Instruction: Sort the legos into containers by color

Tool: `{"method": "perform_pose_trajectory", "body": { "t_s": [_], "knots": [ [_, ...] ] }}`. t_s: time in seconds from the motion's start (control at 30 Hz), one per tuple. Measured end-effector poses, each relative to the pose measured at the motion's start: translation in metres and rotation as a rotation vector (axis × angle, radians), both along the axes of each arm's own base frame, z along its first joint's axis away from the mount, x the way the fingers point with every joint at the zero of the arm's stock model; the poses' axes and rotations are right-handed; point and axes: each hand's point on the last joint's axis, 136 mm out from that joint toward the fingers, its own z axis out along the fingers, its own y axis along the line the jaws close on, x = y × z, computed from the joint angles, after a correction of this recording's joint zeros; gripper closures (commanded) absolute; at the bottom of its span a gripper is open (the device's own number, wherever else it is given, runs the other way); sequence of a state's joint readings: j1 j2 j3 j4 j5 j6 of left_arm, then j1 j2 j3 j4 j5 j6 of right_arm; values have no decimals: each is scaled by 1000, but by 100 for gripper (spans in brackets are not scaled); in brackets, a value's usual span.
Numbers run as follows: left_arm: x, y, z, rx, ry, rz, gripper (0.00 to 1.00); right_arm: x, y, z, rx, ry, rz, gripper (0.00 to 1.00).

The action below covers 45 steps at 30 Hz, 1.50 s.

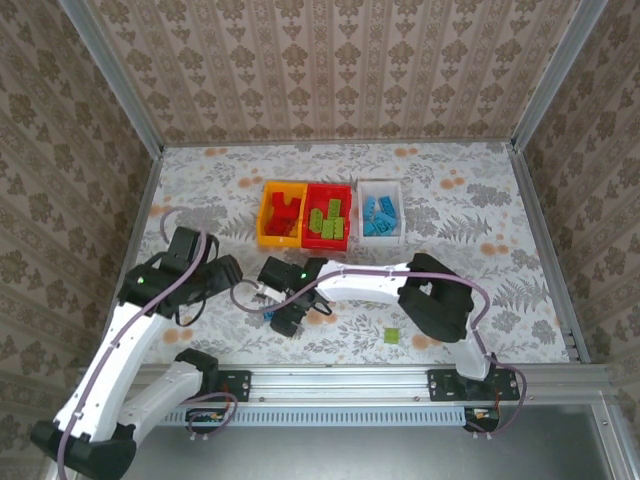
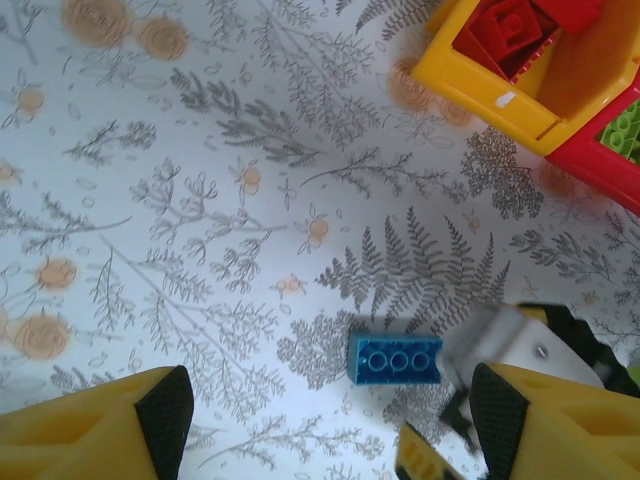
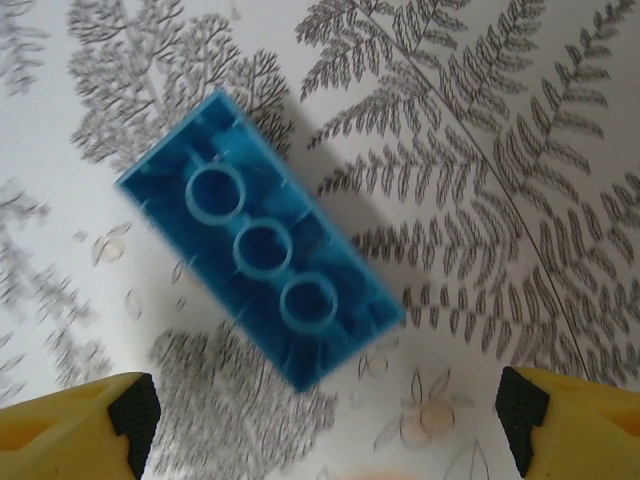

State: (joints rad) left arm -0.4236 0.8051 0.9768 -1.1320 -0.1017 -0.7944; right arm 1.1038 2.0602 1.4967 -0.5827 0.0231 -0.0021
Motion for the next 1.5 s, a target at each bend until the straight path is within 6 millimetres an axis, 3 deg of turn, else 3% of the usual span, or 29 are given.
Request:
{"method": "perform_pose_trajectory", "body": {
  "t_s": [0.17, 0.53, 0.73, 0.83, 0.93, 1.03, 1.17, 1.27, 1.37, 1.5],
  "knots": [
    [-18, 10, 2, -10, 4, 34, 24, 13, 11, -12, -45, -31, -10, 21],
    [-34, 21, 2, 6, 12, 60, 25, 20, 26, -14, -56, -39, -22, 66],
    [-36, 22, 2, 5, 9, 60, 25, 23, 26, -12, -44, -34, -50, 75],
    [-34, 20, 3, -2, 6, 56, 25, 28, 16, -8, -35, -19, -89, 76],
    [-25, 13, 5, -15, 6, 41, 24, 40, -10, 8, -17, -4, -177, 76],
    [-12, 0, 5, -34, 17, 2, 24, 64, -47, 40, 49, -10, -323, 76],
    [16, -28, 11, -75, 4, -75, 24, 102, -121, 96, 181, -51, -581, 76],
    [41, -65, 20, -100, -22, -190, 24, 127, -180, 120, 242, -81, -775, 75],
    [62, -112, 32, -113, -58, -337, 24, 148, -223, 121, 252, -78, -926, 74],
    [80, -172, 38, -118, -94, -510, 24, 170, -254, 105, 212, -36, -1052, 71]
  ]
}}
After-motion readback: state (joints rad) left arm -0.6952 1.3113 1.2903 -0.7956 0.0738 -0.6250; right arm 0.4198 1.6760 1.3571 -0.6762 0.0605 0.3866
